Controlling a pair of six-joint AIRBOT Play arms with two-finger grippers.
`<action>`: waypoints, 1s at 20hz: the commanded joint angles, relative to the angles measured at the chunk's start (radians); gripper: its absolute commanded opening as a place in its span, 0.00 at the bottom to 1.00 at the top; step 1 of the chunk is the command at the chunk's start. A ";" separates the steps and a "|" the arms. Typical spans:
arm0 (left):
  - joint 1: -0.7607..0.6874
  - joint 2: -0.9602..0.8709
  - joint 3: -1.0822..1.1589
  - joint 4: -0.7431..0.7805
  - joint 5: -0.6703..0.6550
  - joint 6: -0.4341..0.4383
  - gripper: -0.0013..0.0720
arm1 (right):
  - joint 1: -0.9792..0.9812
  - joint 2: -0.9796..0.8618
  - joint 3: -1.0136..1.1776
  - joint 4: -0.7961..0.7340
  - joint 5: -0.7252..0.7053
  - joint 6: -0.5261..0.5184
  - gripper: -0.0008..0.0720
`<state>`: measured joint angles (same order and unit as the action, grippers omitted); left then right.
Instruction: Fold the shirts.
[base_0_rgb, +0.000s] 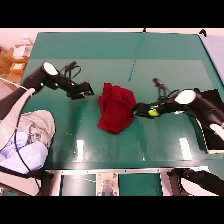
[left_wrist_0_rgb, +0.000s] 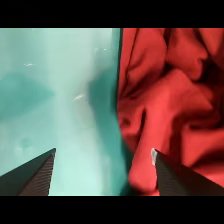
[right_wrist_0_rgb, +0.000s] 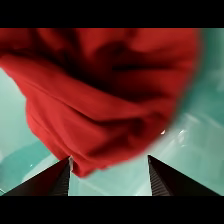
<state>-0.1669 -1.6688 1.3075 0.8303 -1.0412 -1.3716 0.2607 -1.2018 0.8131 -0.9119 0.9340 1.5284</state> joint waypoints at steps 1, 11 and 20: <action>-0.038 -0.058 -0.064 -0.191 0.124 0.122 0.99 | 0.113 -0.132 0.029 0.078 -0.089 -0.005 0.76; -0.099 -0.092 0.003 -0.211 0.209 0.148 0.06 | -0.072 -0.110 0.072 0.052 0.034 -0.072 0.04; -0.071 0.198 0.365 0.025 0.159 0.060 0.06 | -0.540 0.201 0.391 0.061 0.287 -0.121 0.04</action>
<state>-0.2512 -1.5848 1.5566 0.7441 -0.8932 -1.2789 -0.1524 -1.0782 1.0882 -0.8391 1.1431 1.4246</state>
